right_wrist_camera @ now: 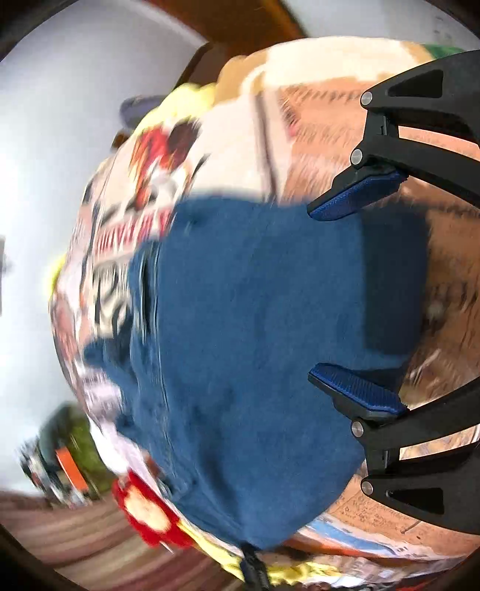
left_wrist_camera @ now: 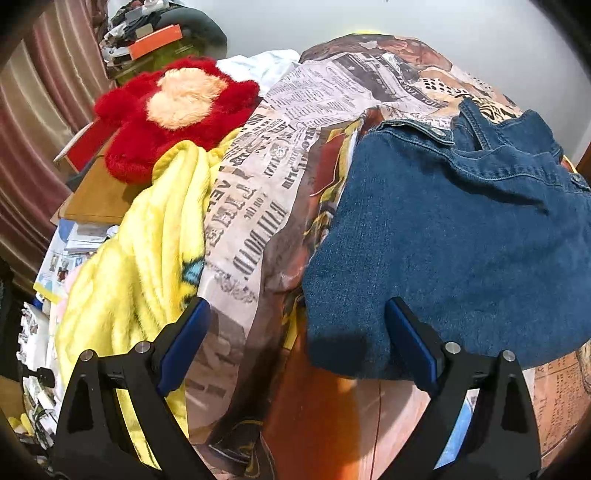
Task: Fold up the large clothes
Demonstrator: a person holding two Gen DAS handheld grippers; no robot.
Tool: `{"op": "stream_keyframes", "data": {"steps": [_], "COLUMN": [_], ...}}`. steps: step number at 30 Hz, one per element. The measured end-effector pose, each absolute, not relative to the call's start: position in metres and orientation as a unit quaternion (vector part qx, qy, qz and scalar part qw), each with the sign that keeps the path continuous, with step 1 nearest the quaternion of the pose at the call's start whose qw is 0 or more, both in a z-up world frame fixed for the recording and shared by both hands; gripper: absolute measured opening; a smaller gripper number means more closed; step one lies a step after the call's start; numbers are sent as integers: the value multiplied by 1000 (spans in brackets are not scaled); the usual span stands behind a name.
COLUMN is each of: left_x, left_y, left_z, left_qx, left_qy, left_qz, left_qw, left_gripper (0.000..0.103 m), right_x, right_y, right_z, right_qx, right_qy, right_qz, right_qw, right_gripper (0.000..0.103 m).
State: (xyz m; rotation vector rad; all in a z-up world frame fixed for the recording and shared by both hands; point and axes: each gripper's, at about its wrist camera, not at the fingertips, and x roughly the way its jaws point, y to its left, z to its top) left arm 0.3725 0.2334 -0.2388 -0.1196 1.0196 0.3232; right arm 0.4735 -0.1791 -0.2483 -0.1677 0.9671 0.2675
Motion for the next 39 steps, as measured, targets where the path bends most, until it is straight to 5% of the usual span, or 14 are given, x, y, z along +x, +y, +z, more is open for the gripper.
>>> {"op": "stream_keyframes", "data": {"steps": [13,29,39], "left_x": [364,333,328], "left_y": [237,213,198], "left_z": [-226,-171,-220], "left_qx": [-84,-175,-298], "left_qy": [476,397,431], "left_qz": [185,128,69], "left_qw": [856,892,849], "left_gripper": [96,96,96], "right_x": [456,442,454], "right_y": [-223,-131,-59], "right_z": [-234,-160,-214], "right_qx": [-63,-65,-119], "right_qy": [463,367,414], "right_qz": [86,194,232], "right_qw": [880,908,872], "right_gripper": [84,84,84]}}
